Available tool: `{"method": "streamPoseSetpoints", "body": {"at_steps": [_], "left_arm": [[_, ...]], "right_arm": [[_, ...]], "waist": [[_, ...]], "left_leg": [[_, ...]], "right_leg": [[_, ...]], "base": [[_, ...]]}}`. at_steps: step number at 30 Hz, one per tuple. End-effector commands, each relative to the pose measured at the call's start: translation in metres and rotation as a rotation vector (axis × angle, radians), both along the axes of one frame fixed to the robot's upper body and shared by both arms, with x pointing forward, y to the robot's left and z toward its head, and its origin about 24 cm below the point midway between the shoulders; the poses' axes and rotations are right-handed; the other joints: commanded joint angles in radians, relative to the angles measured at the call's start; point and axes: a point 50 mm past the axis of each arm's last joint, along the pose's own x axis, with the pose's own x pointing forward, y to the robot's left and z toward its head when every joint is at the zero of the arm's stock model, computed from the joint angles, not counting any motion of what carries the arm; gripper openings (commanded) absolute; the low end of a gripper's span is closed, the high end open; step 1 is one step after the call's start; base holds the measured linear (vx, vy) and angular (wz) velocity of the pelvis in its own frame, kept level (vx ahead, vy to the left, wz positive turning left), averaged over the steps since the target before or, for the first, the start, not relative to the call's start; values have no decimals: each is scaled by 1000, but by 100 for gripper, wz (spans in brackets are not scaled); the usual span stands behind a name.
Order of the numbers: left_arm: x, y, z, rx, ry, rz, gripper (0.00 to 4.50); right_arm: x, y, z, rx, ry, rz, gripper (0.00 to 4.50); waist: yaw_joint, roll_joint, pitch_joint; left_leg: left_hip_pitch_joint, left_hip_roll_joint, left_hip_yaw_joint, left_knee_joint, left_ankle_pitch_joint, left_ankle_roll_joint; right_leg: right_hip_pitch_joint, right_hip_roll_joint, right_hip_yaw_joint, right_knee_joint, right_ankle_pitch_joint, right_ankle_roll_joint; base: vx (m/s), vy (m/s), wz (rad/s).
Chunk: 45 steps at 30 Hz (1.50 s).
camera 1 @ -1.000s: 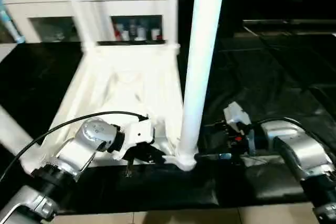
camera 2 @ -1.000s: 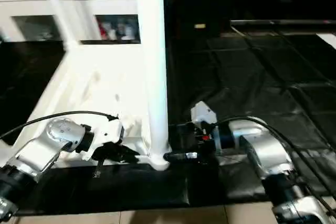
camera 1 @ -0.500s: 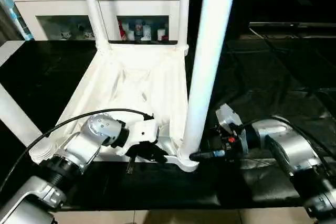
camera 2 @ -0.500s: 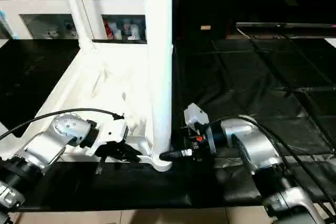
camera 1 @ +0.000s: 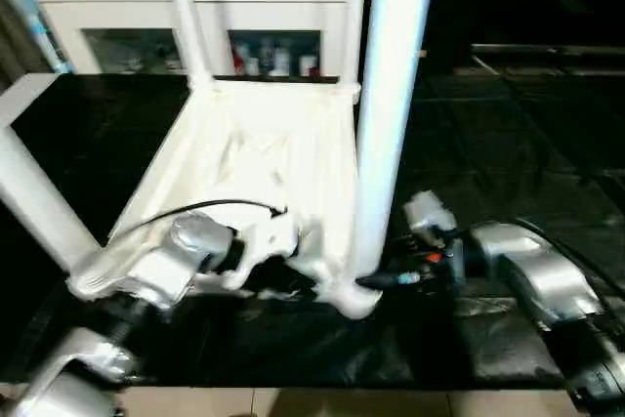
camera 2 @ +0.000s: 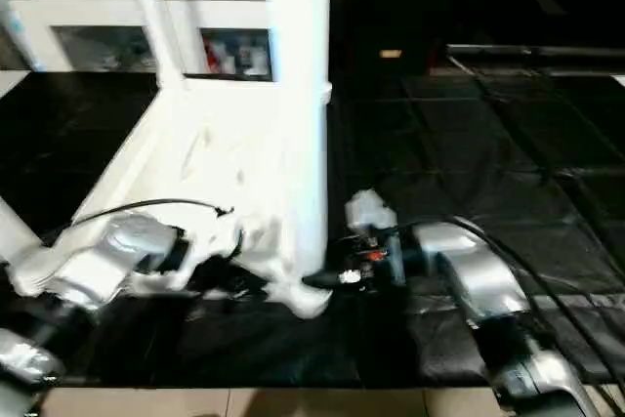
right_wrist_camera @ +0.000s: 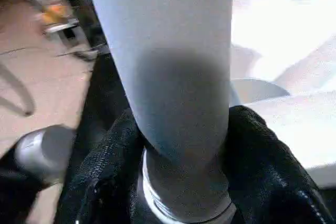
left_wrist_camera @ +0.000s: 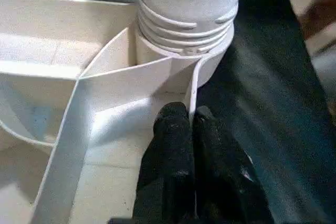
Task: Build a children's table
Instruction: Rotate leg to tighten
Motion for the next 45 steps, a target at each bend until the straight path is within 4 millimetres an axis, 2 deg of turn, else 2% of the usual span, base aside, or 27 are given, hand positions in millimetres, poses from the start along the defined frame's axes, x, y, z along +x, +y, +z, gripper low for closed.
{"method": "streamPoseSetpoints", "body": {"at_steps": [1, 2, 3, 4, 6, 7, 8, 9, 11, 12, 15, 17, 18, 21, 22, 23, 27, 28, 29, 32, 33, 34, 36, 37, 39, 42, 45], "left_arm": [[21, -5, 8, -43, -41, 219, 0], [22, -5, 9, -46, -44, 232, 0], [25, -7, 10, -47, -55, 262, 0], [32, -11, 12, -47, -73, 315, 0], [38, -16, 14, -50, -86, 372, 0], [41, -19, 15, -53, -91, 404, 0], [45, -23, 16, -60, -98, 439, 0], [48, -26, 17, -67, -103, 474, 0], [51, -34, 19, -79, -107, 517, 0], [53, -40, 20, -86, -110, 547, 0], [56, -47, 20, -86, -114, 585, 0], [57, -50, 20, -80, -122, 593, 0], [57, -51, 19, -76, -126, 595, 0], [56, -50, 18, -75, -123, 573, 0], [55, -49, 17, -72, -124, 563, 0], [55, -47, 16, -66, -122, 556, 0], [54, -41, 13, -51, -119, 536, 0], [51, -35, 12, -44, -118, 484, 0], [49, -32, 12, -41, -119, 451, 0], [42, -26, 12, -35, -121, 325, 0], [40, -23, 11, -22, -116, 286, 0], [38, -20, 10, -12, -113, 263, 0], [32, -17, 10, -15, -115, 157, 0], [30, -16, 10, -19, -104, 131, 0], [29, -16, 10, -19, -102, 127, 0], [13, -8, 8, 25, -68, -110, 0], [8, -5, 8, 36, -56, -176, 0]], "right_arm": [[-1, 25, -12, 3, -4, -98, 201], [0, 25, -13, -3, -2, -125, 201], [3, 28, -16, -14, -6, -183, 199], [8, 33, -20, -21, -17, -273, 198], [14, 39, -22, -22, -16, -360, 196], [17, 44, -23, -23, -9, -407, 195], [20, 48, -23, -24, -8, -451, 194], [23, 53, -23, -18, 1, -493, 194], [28, 62, -22, -16, 13, -567, 193], [31, 68, -22, -19, 17, -614, 193], [33, 77, -21, -19, 22, -651, 193], [33, 81, -21, 1, 35, -653, 193], [33, 83, -20, 15, 44, -654, 249], [33, 78, -16, 73, 43, -690, 274], [33, 76, -15, 80, 41, -688, 274], [33, 72, -14, 81, 27, -679, 299], [31, 63, -12, 80, -8, -656, 316], [29, 51, -9, 81, -42, -609, 316], [28, 44, -6, 82, -59, -579, 339], [25, 26, -1, 69, -89, -495, 361], [24, 19, 1, 48, -107, -457, 361], [23, 14, 2, 30, -120, -430, 382], [22, 1, 6, -12, -155, -358, 397], [22, -3, 8, -18, -159, -333, 402], [21, -3, 8, -19, -159, -329, 411], [10, -17, 22, -40, -134, -84, 411], [8, -18, 23, -63, -125, 4, 411]], "waist": [[-10, -12, -50], [-19, -11, -49], [-27, -13, -50], [-37, -10, -47], [-51, -8, -50], [-60, -11, -48], [-62, -7, -48], [-68, -6, -49], [-74, -8, -51], [-75, -5, -52], [-72, -5, -59], [-69, -7, -61], [-65, -6, -64], [-62, -3, -63], [-62, -3, -63], [-61, 1, -61], [-67, -1, -55], [-67, -2, -56], [-66, -3, -57], [-66, -2, -62], [-64, -2, -63], [-64, -1, -63], [-57, 6, -62], [-56, 5, -62], [-43, 6, -62], [-31, 7, -63], [-18, 3, -64]], "left_leg": [[-1, 16, 2, -80, -236, 24], [1, 11, 1, -78, -250, 13], [-1, 5, -3, -79, -255, 7], [-8, 2, -5, -79, -257, 6], [0, -1, -6, -74, -276, 6], [-5, -3, -7, -75, -273, 11], [-6, -4, -7, -74, -271, 12], [-4, -5, -7, -73, -274, 10], [-7, -4, -9, -75, -270, 12], [-11, 1, -10, -78, -252, 17], [-13, 6, -9, -78, -201, 25], [-13, 7, -6, -76, -178, 32], [-13, 5, -2, -74, -140, 48], [-14, 7, -1, -75, -112, 69], [-14, 7, -1, -75, -115, 70], [-13, 8, -1, -77, -128, 66], [-10, 7, -1, -81, -196, 51], [-11, 6, -2, -82, -197, 52], [-12, 7, -3, -81, -198, 57], [-16, 9, -2, -77, -155, 76], [-16, 10, -2, -75, -143, 86], [-15, 12, -1, -74, -134, 88], [-9, 15, 1, -74, -139, 92], [-9, 16, 1, -74, -143, 92], [-4, 20, 3, -74, -134, 90], [-5, 24, 3, -73, -137, 103], [-3, 24, 5, -73, -142, 101]], "right_leg": [[44, -45, 42, -94, -416, -150], [42, -46, 39, -100, -461, -133], [45, -45, 34, -105, -508, -105], [47, -45, 30, -111, -540, -82], [38, -44, 26, -120, -573, -66], [40, -42, 24, -121, -574, -62], [39, -42, 23, -123, -573, -62], [36, -41, 21, -124, -570, -67], [39, -39, 21, -121, -551, -71], [41, -41, 26, -114, -496, -87], [48, -41, 34, -97, -351, -136], [49, -40, 36, -91, -287, -160], [54, -41, 38, -83, -209, -189], [60, -44, 38, -82, -162, -210], [59, -43, 38, -82, -166, -210], [60, -44, 37, -83, -184, -208], [58, -44, 36, -99, -303, -170], [59, -44, 36, -99, -310, -165], [62, -43, 36, -98, -303, -161], [63, -46, 39, -88, -219, -192], [64, -44, 38, -86, -194, -203], [61, -45, 39, -83, -177, -211], [57, -45, 38, -82, -156, -236], [58, -45, 39, -82, -154, -239], [55, -45, 41, -76, -123, -256], [59, -43, 40, -68, -86, -270], [57, -47, 41, -67, -99, -272]], "base": [[0, 0, 0], [0, 0, 0], [0, 0, 0], [0, 0, 0], [0, 0, 0], [0, 0, 0], [0, 0, 0], [0, 0, 0], [0, 0, 0], [0, 0, 0], [0, 0, 0], [53, 3, 2], [52, 0, 3], [0, 0, 0], [0, 0, 0], [0, 0, 0], [0, 0, 0], [0, 0, 0], [0, 0, 0], [0, 0, 0], [0, 0, 0], [0, 0, 0], [0, 0, 0], [0, 0, 0], [0, 0, 0], [0, 0, 0], [0, 0, 0]]}}
